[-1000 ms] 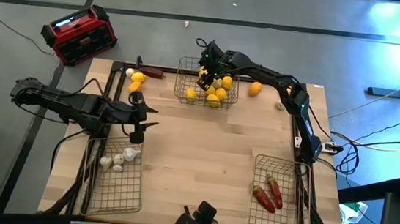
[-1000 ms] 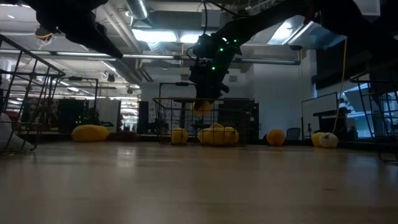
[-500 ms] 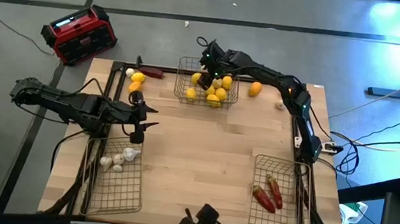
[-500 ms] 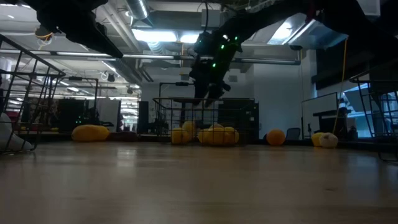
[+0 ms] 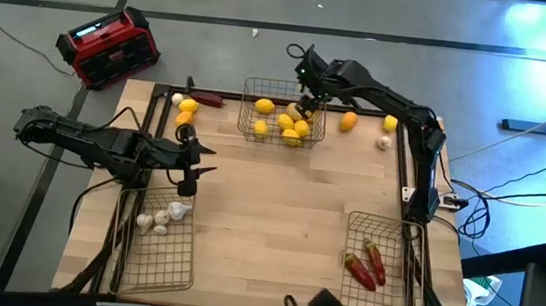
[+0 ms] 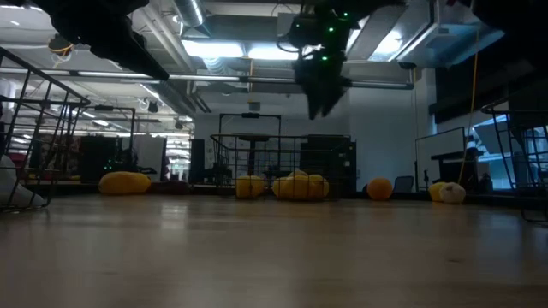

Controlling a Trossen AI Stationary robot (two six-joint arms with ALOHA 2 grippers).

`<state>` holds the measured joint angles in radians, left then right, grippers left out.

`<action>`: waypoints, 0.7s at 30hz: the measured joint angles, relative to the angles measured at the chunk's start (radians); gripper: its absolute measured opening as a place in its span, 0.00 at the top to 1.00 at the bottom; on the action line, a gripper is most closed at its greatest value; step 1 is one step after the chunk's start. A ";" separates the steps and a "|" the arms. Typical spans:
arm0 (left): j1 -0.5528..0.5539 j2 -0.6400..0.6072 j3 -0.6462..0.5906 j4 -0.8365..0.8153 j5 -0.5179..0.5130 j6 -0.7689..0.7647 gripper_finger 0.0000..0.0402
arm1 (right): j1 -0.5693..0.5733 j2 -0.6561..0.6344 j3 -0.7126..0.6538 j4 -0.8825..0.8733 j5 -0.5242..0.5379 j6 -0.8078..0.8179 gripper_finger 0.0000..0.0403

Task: Sort produce into baskets
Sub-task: Put the lemon into the top wire basket

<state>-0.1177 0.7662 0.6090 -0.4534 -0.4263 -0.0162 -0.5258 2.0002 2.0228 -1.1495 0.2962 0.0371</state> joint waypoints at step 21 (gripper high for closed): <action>0.000 0.000 0.000 -0.009 0.000 -0.012 0.51 | -0.097 -0.102 -0.085 -0.364 0.158 0.276 0.30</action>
<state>-0.1177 0.7662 0.6090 -0.4628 -0.4263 -0.0283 -0.6229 1.8986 1.9373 -1.5131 0.4541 0.3134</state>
